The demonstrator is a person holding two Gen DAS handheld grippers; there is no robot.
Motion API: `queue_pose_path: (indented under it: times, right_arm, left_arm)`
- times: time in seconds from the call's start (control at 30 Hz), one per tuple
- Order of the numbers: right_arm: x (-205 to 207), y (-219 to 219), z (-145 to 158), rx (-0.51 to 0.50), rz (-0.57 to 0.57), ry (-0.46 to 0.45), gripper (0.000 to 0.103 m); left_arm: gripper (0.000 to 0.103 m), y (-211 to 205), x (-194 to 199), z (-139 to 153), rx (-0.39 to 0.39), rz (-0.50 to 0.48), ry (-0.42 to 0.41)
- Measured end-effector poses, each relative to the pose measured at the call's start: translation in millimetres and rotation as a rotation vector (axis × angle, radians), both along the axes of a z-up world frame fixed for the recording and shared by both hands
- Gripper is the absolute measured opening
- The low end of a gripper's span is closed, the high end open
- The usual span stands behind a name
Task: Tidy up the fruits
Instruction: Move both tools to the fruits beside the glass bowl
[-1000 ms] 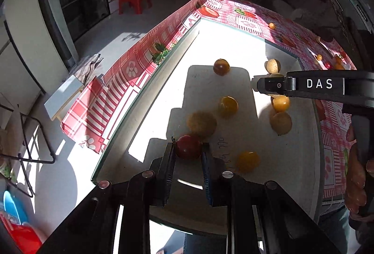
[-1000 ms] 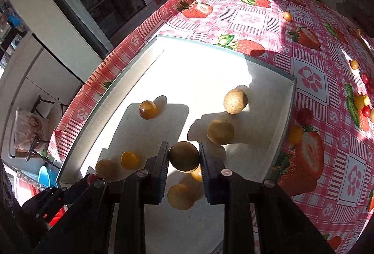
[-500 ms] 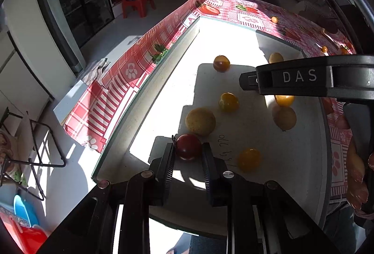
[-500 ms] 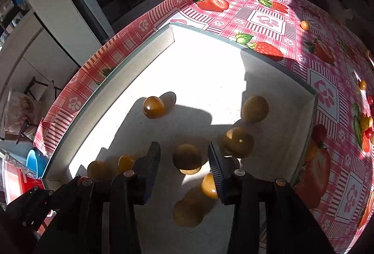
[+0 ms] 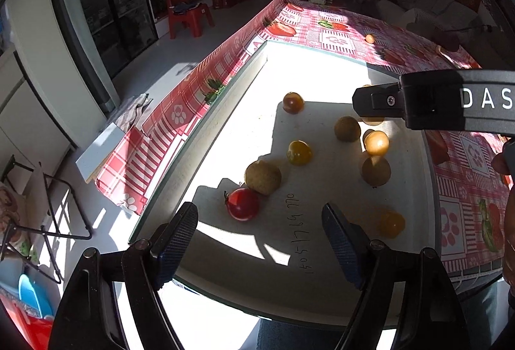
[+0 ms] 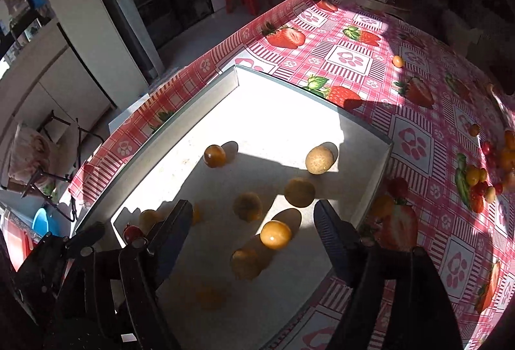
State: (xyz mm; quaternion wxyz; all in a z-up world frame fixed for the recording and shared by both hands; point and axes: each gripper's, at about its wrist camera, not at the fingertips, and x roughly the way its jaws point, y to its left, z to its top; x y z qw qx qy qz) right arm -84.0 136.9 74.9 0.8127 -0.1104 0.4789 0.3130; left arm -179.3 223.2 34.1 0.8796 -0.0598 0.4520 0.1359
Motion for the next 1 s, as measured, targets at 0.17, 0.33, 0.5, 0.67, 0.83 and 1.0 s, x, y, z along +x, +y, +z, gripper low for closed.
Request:
queue_pose_path:
  times: [0.17,0.33,0.5,0.67,0.83,1.0]
  right_arm:
    - [1.3,-13.7,5.0,0.009,-0.018,-0.010,0.084]
    - [6.9,-40.7,4.1,0.033,-0.070,0.001,0.084]
    - [16.9,-85.7,-1.1,0.046,-0.153,0.016,0.084]
    - [32.6,-146.7,-11.0,0.046,-0.273,0.039,0.084]
    - [50.0,-215.2,-18.0,0.031,-0.425,0.053,0.084]
    - [67.3,-275.0,-13.1,0.029,-0.543,0.044,0.084]
  left_arm:
    - [0.080,-7.5,3.4,6.3,0.004,-0.013,-0.001]
    - [0.080,-18.0,8.4,14.5,0.014,-0.040,-0.003]
    - [0.080,-37.7,20.3,27.5,0.021,-0.088,-0.009]
    - [0.080,-70.3,41.1,40.9,0.011,-0.182,-0.016]
    - [0.080,-109.5,73.5,59.7,-0.040,-0.282,-0.031]
    - [0.080,-152.4,111.9,70.3,-0.033,-0.378,-0.043]
